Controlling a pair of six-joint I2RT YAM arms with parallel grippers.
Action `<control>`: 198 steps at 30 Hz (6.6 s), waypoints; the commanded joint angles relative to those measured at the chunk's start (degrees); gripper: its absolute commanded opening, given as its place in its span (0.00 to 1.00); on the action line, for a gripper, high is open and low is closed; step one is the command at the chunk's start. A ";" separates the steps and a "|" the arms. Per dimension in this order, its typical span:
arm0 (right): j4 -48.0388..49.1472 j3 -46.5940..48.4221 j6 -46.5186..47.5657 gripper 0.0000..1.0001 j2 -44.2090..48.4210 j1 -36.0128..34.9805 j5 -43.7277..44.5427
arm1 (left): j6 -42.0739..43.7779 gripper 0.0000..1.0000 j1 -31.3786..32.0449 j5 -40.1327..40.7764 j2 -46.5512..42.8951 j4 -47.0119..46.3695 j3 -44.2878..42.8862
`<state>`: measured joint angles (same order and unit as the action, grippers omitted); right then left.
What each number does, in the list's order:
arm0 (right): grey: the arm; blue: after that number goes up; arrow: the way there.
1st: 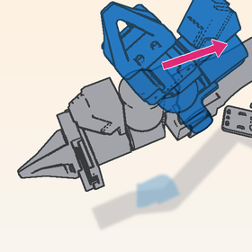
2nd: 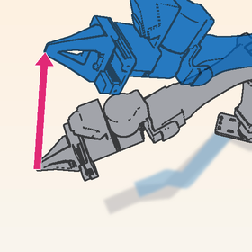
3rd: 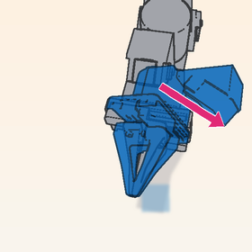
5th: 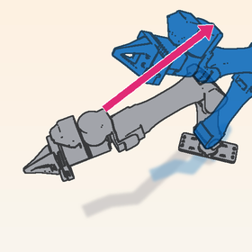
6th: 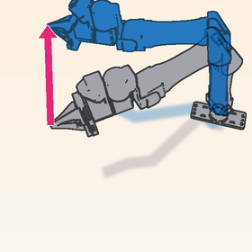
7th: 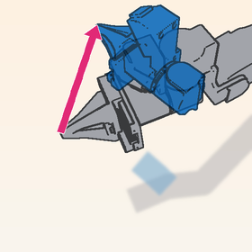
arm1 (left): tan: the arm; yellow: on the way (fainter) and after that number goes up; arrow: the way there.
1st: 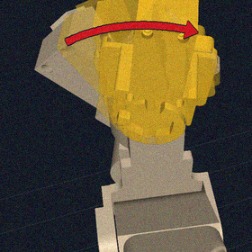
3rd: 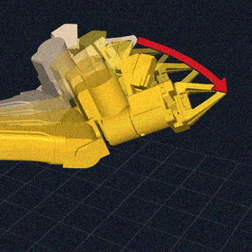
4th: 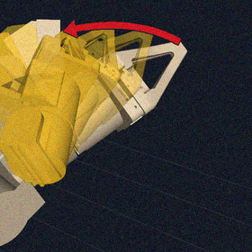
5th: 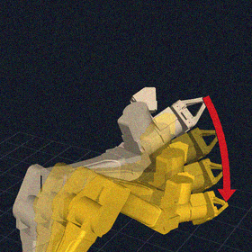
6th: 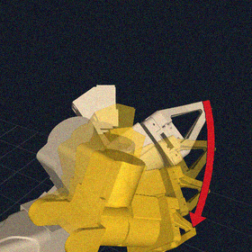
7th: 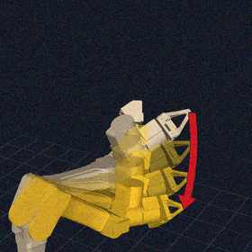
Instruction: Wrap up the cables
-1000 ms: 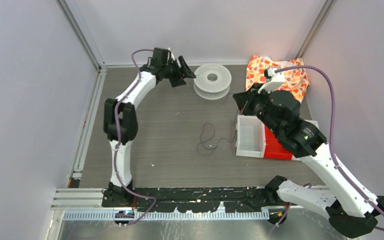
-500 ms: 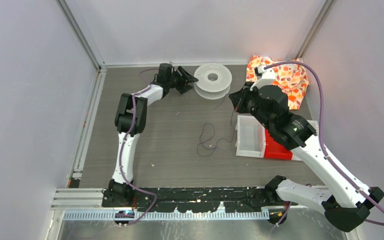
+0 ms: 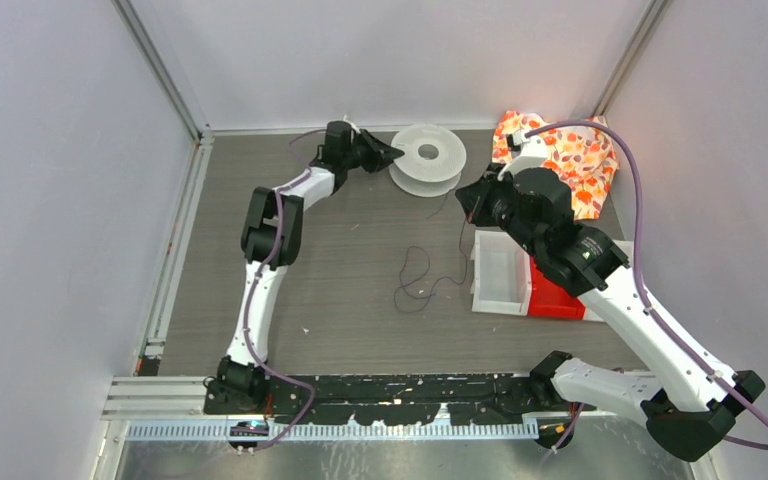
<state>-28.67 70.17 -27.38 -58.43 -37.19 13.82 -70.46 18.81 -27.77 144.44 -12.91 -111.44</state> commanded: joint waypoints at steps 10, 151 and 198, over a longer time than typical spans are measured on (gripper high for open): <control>-0.83 1.55 -0.57 0.01 5.39 0.55 3.99 | 39.73 0.00 1.95 2.68 -24.16 32.87 -4.12; 15.13 17.98 -0.46 0.01 -38.84 0.56 -20.30 | 49.37 0.55 9.14 21.00 -51.31 44.38 27.15; 25.12 10.23 -11.21 0.01 -33.17 2.41 -23.32 | 54.04 0.57 9.22 18.94 -55.85 40.69 32.95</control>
<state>-7.68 80.27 -37.78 -95.94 -35.07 -9.15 -16.49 28.01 -7.81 91.09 29.82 -78.32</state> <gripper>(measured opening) 0.025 0.582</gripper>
